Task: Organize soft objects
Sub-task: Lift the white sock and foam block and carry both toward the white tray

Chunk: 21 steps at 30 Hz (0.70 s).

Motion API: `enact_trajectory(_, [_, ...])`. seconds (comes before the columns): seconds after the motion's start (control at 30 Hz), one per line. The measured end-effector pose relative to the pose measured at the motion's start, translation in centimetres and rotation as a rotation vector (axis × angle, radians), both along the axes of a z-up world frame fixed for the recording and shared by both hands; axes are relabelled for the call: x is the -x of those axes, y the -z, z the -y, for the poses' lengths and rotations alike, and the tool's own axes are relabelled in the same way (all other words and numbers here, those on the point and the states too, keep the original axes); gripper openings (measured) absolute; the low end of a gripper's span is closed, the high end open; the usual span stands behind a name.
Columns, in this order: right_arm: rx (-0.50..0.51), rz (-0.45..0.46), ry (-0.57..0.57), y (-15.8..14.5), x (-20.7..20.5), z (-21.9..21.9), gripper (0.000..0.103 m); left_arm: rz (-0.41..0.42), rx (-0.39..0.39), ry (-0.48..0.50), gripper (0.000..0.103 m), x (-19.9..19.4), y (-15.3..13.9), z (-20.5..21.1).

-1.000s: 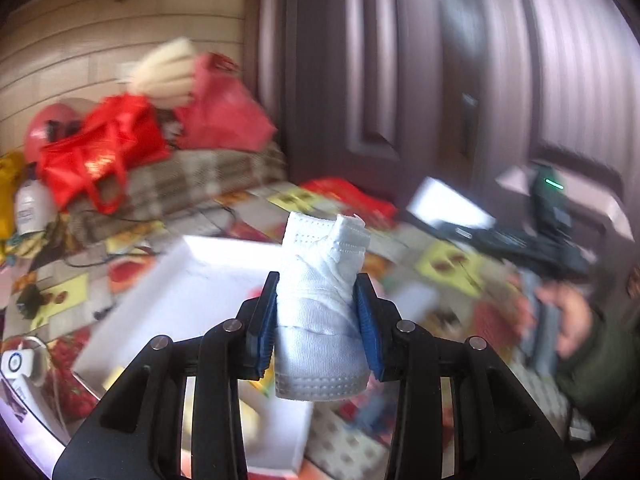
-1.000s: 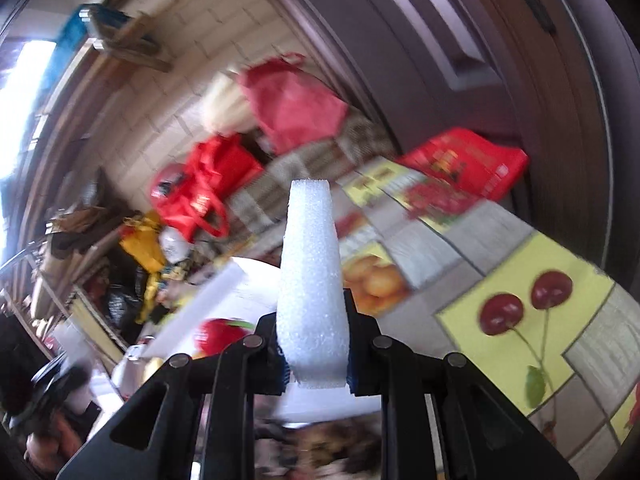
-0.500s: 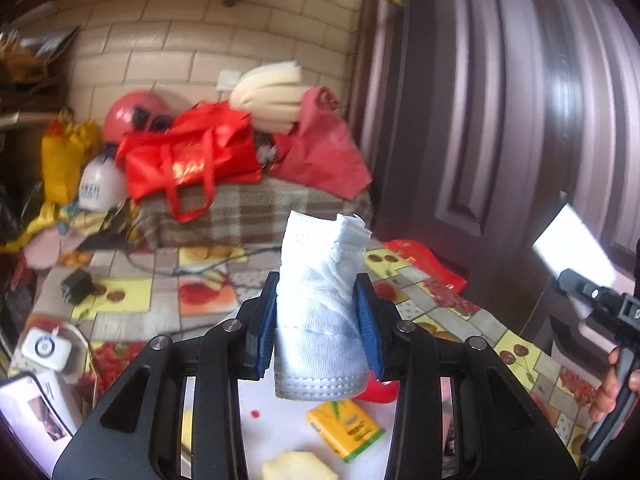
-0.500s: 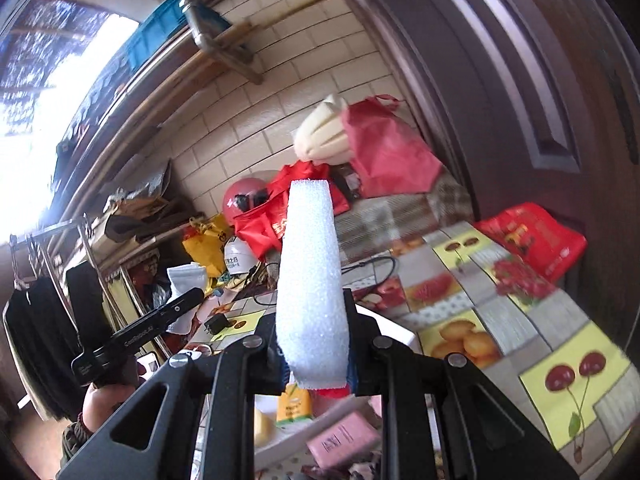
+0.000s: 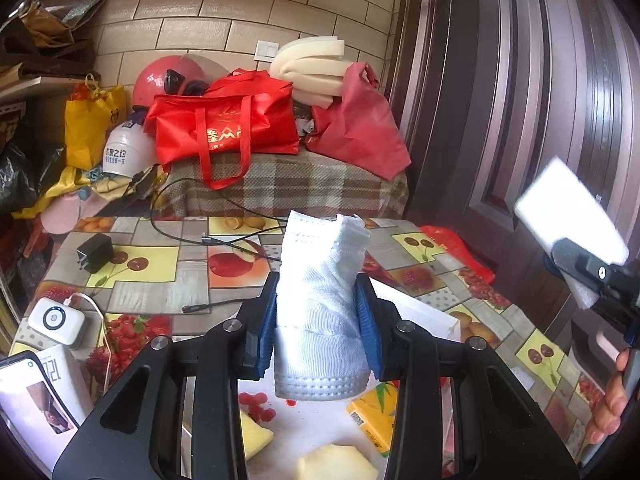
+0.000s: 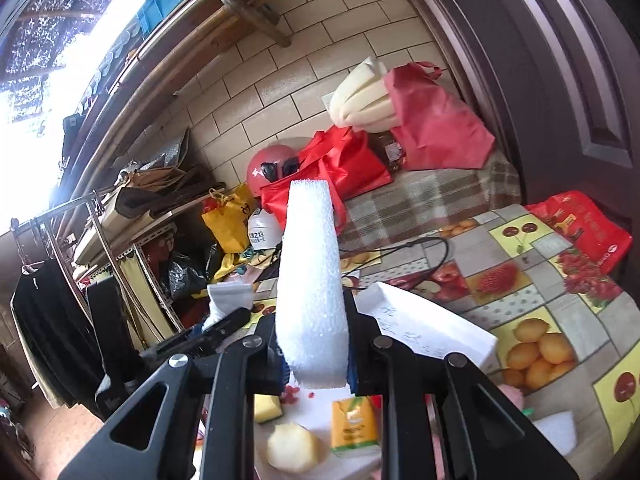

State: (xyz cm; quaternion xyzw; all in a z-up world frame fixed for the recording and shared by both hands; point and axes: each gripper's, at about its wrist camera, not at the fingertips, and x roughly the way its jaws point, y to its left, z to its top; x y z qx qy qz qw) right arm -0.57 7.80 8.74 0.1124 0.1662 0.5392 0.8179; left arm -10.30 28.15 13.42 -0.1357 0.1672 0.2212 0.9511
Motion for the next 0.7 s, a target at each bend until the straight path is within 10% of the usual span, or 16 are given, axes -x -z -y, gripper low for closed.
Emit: enact_trajectory(0.7, [0.150, -0.105, -0.001, 4.5, -1.5, -5.9, 0.019, -0.088, 0.033, 0.011, 0.036, -2.0, 2.1, -0.2])
